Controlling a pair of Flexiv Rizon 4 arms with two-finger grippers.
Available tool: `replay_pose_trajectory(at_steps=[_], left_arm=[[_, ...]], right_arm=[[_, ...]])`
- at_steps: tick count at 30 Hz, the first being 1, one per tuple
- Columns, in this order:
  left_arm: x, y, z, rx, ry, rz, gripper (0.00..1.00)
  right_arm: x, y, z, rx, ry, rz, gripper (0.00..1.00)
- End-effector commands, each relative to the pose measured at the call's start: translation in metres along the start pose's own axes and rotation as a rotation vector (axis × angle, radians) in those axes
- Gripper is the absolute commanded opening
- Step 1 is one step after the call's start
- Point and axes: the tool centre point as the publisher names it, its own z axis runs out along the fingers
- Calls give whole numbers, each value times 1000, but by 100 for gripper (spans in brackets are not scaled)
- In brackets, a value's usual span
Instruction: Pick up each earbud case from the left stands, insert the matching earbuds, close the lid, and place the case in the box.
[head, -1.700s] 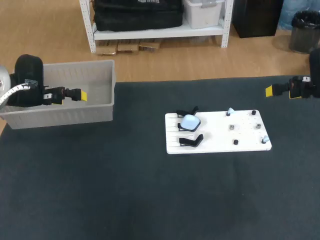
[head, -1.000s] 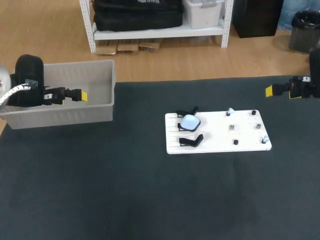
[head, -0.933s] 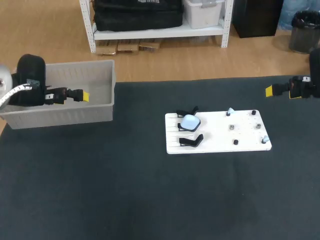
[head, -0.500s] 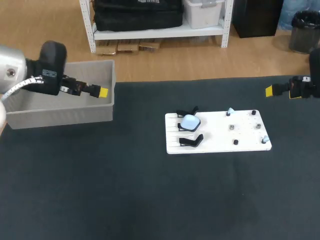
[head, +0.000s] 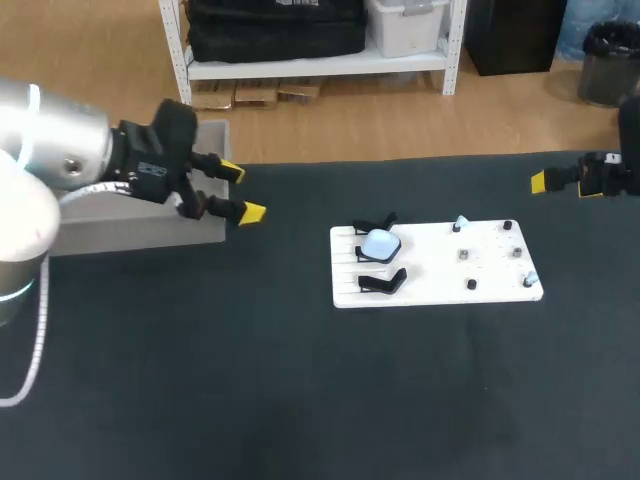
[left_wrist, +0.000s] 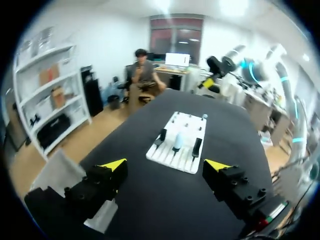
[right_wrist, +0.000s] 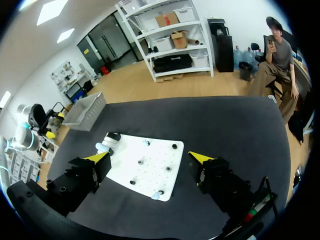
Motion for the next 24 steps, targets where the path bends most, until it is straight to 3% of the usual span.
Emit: replay_pose_trajectory(at_steps=[1,8,14,24], left_arm=[[-3,9,30,116,-24,78,100],[-7,5,58,174,-38,172,100],[-6,4,79,229,-50,169,100],[6,-20,101,339,-53,200,100]], right_arm=[[0,-1,0,-2,1,-1,100],[0,-1,0,-2,1,-1,100],[0,-1,0,-2,1,-1,100],[0,-1,0,-2,1,-1,100]])
